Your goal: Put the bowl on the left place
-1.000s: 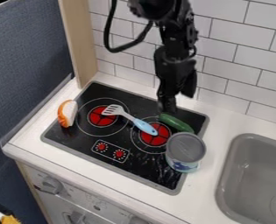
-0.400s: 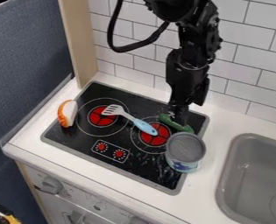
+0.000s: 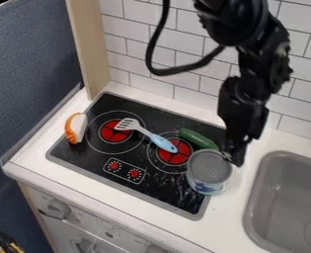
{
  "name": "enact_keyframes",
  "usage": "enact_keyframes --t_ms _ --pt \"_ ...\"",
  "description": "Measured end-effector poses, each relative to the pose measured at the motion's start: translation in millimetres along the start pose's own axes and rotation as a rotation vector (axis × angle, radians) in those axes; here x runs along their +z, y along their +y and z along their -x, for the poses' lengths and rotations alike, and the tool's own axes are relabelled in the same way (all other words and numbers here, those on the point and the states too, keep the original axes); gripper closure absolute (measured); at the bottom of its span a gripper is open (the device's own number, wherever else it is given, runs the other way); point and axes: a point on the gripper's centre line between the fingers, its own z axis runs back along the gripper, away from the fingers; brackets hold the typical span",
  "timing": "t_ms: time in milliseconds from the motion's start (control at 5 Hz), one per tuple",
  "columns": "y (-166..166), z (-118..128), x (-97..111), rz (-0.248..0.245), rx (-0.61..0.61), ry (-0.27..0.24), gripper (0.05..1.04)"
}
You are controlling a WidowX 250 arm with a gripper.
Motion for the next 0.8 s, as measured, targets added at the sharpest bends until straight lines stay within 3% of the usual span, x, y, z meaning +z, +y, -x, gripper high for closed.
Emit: enact_keyframes --t_ms 200,600,800 --pt "7.0 14.1 -12.9 -0.004 0.015 -0.004 0.083" --pt "17.9 11.2 -45.0 -0.078 0.037 -0.013 0.083" --pt "18.5 0.8 -48.7 -0.085 0.071 -0.026 0.083"
